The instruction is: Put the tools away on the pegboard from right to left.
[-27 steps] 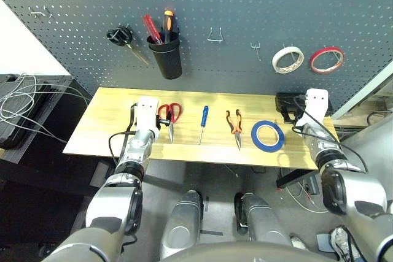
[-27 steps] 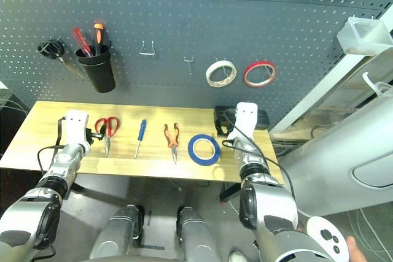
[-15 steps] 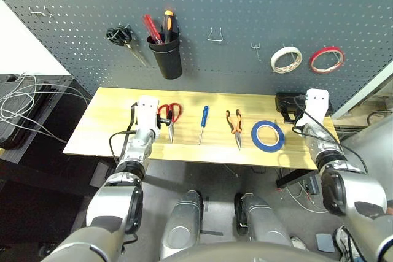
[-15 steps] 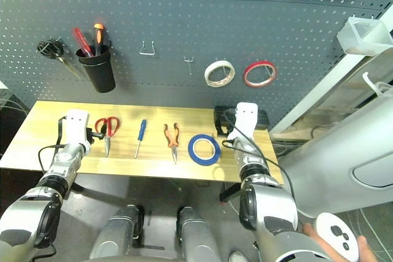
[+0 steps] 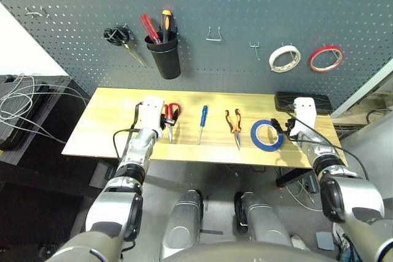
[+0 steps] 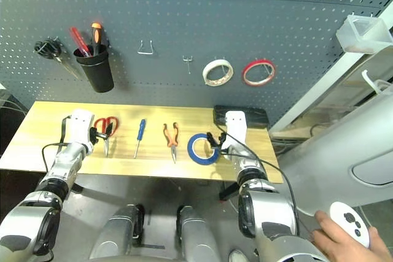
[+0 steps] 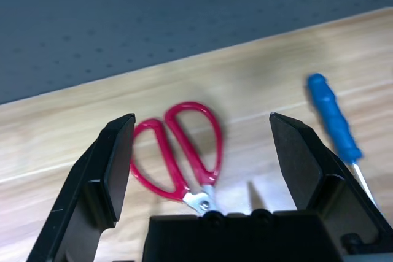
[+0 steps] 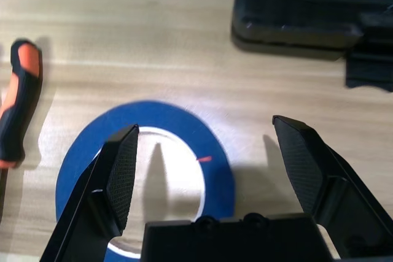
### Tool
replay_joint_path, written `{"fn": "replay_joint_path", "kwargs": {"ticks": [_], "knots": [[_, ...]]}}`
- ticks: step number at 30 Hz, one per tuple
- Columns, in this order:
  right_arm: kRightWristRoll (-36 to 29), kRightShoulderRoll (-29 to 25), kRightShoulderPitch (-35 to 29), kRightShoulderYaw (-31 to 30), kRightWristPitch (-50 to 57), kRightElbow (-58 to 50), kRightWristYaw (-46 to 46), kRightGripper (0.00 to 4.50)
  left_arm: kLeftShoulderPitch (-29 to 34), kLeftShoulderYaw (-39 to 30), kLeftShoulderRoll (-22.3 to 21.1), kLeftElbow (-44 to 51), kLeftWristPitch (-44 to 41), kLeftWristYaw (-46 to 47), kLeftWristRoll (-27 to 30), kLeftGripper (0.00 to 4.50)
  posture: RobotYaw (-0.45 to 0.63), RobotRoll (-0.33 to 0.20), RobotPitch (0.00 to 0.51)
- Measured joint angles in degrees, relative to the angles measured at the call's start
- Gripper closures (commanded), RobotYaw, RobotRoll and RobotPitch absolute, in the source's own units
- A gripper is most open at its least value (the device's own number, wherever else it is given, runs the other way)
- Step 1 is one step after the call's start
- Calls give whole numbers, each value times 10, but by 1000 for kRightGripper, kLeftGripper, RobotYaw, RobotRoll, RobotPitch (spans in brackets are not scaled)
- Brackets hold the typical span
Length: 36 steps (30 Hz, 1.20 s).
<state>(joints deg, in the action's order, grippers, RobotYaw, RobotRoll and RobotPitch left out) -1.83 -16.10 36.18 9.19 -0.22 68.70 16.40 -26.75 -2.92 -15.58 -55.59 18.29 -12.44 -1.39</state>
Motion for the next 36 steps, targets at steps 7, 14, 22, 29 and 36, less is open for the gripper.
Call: {"fn": "replay_joint_path", "kwargs": {"ticks": [7, 14, 22, 29, 36], "knots": [[4, -2, -19, -10, 25, -13, -15, 0, 43, 32, 12, 58, -11, -35, -9, 31, 71, 0, 280], [5, -2, -31, -17, 35, -45, -18, 0, 70, 66, 11, 111, -26, -56, -25, 31, 78, 0, 316], [6, 2, -31, -20, 44, -75, -19, 1305, 99, 97, 11, 170, 7, -96, -32, 0, 77, 0, 331], [5, 2, -31, -27, 49, -88, -23, 3623, 108, 132, 12, 194, 65, -134, -35, 0, 68, 0, 332], [5, 0, -33, -28, 51, -95, -24, 3755, 102, 152, 12, 197, 128, -159, -34, 0, 63, 0, 317]]}}
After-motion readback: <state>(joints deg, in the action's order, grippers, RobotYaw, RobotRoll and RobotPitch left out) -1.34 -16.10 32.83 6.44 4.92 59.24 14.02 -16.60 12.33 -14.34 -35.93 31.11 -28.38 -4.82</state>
